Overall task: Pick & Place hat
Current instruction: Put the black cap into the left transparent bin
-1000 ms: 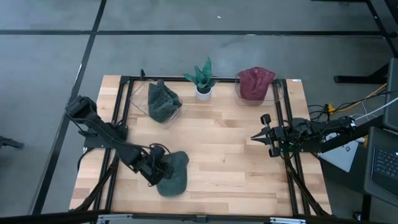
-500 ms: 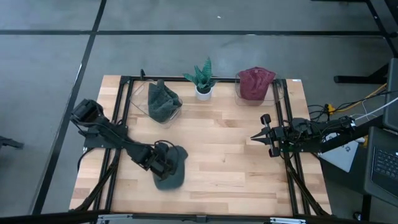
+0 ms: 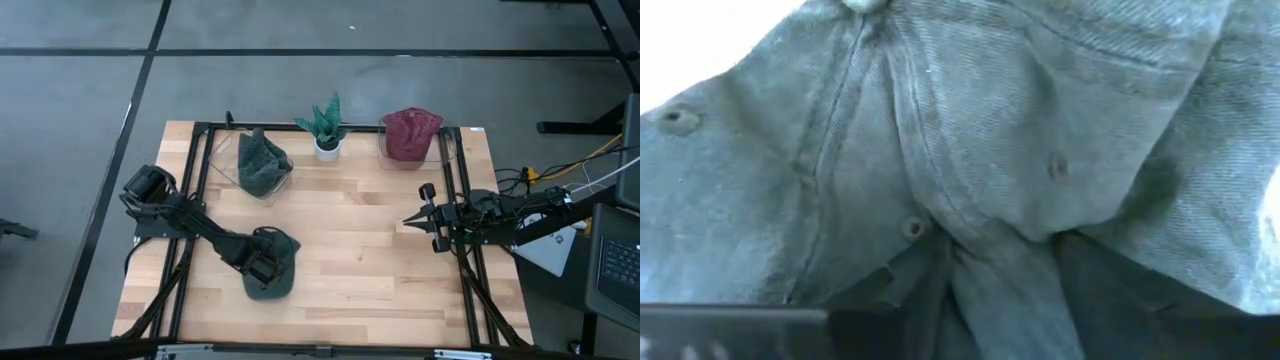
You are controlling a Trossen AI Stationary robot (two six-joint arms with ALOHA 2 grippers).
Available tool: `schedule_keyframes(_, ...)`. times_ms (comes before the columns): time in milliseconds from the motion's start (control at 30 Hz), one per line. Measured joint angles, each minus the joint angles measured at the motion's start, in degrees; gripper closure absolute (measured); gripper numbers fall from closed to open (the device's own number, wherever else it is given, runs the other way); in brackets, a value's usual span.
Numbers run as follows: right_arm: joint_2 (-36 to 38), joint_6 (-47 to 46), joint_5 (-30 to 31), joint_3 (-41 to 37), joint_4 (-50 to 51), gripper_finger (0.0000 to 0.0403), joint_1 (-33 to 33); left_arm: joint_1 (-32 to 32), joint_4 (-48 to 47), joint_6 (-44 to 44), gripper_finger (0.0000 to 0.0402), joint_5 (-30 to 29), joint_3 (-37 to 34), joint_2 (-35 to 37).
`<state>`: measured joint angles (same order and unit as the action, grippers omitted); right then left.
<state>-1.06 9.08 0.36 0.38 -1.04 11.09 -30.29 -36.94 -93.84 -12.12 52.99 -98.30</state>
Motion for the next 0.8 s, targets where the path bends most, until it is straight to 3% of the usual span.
schedule_keyframes(400,-0.02,0.00,0.02,0.01,0.01,0.0377,0.01,-0.60,1.09,1.16,0.0389,-0.74,-0.13,0.02)
schedule_keyframes(600,0.00,0.01,0.02,0.00,0.01,0.0377,0.01,-0.90,1.14,4.53,0.0396,-2.47,-0.42,2.02)
schedule_keyframes(800,-0.01,0.00,0.02,0.02,0.02,0.0377,0.01,-2.32,-0.57,4.66,0.0397,-11.32,-0.42,8.85)
